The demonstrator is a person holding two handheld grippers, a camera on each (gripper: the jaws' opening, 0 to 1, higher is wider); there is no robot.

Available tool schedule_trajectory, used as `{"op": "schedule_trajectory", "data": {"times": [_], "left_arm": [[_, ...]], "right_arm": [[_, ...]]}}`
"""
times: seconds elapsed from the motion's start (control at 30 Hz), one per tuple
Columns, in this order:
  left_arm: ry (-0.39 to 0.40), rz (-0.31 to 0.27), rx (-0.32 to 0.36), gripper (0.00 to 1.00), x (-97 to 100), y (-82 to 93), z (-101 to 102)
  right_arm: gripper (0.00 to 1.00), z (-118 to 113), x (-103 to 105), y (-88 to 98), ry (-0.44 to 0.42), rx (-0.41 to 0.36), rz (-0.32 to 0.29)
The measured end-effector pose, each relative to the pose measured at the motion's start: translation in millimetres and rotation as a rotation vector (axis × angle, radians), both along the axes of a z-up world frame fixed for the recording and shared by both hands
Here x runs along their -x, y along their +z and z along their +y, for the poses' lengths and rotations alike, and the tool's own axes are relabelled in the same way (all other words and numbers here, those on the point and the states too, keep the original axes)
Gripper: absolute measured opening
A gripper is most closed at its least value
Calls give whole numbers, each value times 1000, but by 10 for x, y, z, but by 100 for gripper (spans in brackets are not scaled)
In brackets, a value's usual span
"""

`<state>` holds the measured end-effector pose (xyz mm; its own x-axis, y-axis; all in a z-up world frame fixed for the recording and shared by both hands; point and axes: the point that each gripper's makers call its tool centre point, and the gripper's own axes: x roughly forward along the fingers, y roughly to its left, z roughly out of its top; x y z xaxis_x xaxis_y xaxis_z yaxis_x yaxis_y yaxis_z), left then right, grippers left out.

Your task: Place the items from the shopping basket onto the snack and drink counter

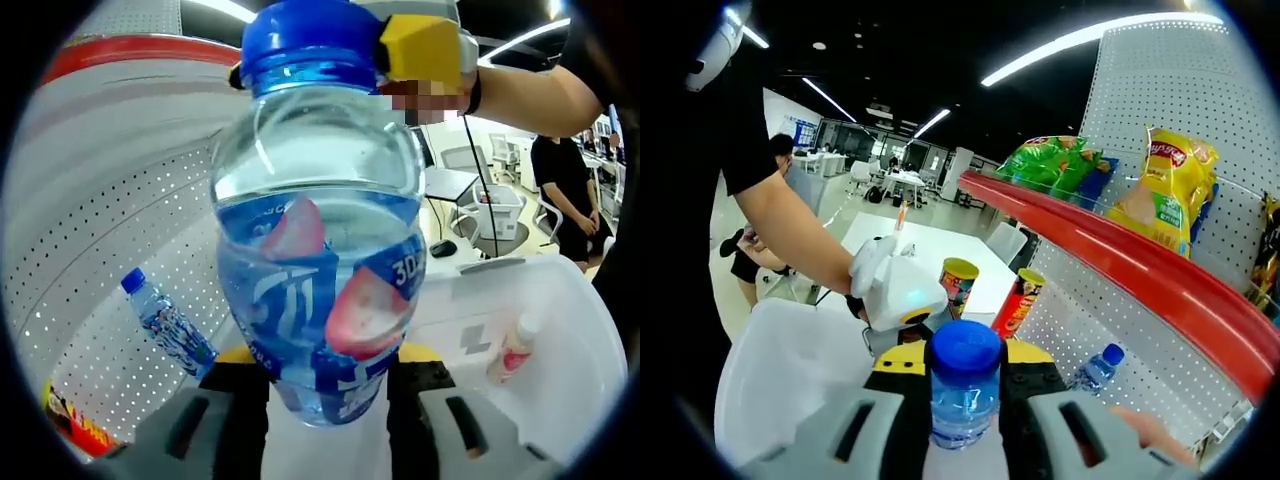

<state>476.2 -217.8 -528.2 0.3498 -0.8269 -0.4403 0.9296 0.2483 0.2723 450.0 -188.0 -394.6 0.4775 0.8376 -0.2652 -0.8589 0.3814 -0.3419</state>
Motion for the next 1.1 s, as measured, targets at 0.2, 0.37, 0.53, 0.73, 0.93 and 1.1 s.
{"op": "schedule_trajectory", "data": {"times": [0.2,0.37,0.53,0.73,0.93,1.1], "left_arm": [[10,10,-5,46,-130,-73,-27],[24,14,-14,46,-253,-153,-10],[33,12,-39,46,-356,-258,-20],[30,36,-35,46,-417,-362,-50],[33,49,-35,46,-501,-446,-47],[32,62,-31,46,-550,-500,-54]], "right_arm": [[22,-27,-135,-72,-5,-4,10],[22,-35,-254,-152,-10,0,16],[22,-77,-385,-259,-5,7,30],[22,-97,-466,-355,-7,-1,50],[22,-99,-597,-448,-10,13,59],[22,-95,-671,-502,-12,17,68]]}}
